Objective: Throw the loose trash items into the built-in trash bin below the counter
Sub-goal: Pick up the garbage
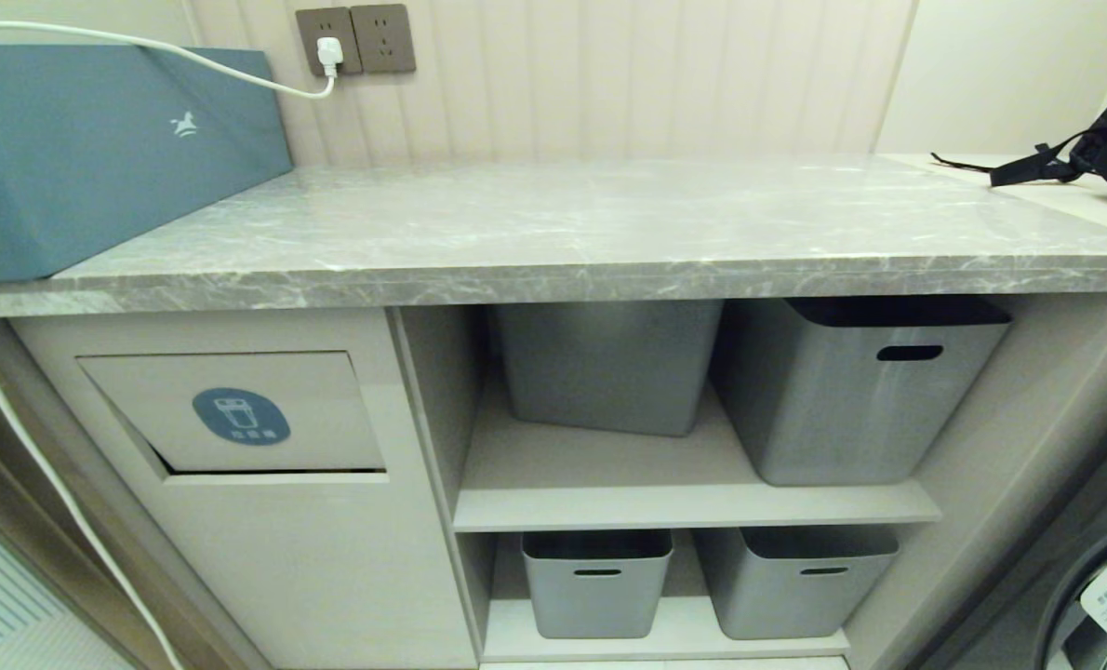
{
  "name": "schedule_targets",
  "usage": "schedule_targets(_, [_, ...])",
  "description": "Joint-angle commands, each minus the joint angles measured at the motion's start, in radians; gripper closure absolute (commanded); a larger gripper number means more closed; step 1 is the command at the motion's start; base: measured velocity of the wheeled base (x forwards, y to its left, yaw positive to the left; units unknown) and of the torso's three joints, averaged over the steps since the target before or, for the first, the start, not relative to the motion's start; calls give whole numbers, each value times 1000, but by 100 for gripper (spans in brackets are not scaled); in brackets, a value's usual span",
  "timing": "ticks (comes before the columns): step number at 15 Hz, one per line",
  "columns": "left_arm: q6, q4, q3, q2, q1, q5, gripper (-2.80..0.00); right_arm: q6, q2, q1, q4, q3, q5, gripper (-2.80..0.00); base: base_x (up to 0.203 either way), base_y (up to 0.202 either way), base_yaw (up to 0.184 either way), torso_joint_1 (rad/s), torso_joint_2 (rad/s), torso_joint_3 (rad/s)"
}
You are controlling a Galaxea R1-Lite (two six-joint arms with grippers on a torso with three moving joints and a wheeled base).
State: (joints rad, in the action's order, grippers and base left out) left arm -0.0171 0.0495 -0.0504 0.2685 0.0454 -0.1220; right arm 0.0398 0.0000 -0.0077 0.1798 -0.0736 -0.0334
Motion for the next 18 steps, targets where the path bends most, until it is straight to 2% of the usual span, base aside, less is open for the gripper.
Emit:
schedule_targets(1, [0, -3, 0, -46, -12, -1, 0, 0, 2, 0, 1, 0, 0, 0, 0, 0, 0, 0, 0, 0])
schedule_targets(5, [-1, -4, 0, -58, -19, -1, 0, 0, 1, 0, 1, 0, 0, 0, 0, 0, 0, 0, 0, 0])
schedule_targets(8, [1, -5, 1, -224, -35, 2, 0, 0, 2, 0, 1, 0, 0, 0, 0, 0, 0, 0, 0, 0])
schedule_targets(9, [7, -22, 10, -263, -37, 19, 0, 1, 1, 0, 1, 0, 0, 0, 0, 0, 0, 0, 0, 0])
schedule_targets(10, [15, -78, 38, -274, -40, 71, 0, 0, 0, 0, 1, 0, 0, 0, 0, 0, 0, 0, 0, 0])
schedule_targets(11, [13, -83, 51, -268, -42, 120, 0, 0, 2, 0, 1, 0, 0, 0, 0, 0, 0, 0, 0, 0])
schedule_targets(12, [16, -51, 52, -266, -42, 119, 0, 0, 2, 0, 1, 0, 0, 0, 0, 0, 0, 0, 0, 0])
schedule_targets(18, [23, -50, 53, -265, -41, 116, 0, 0, 2, 0, 1, 0, 0, 0, 0, 0, 0, 0, 0, 0])
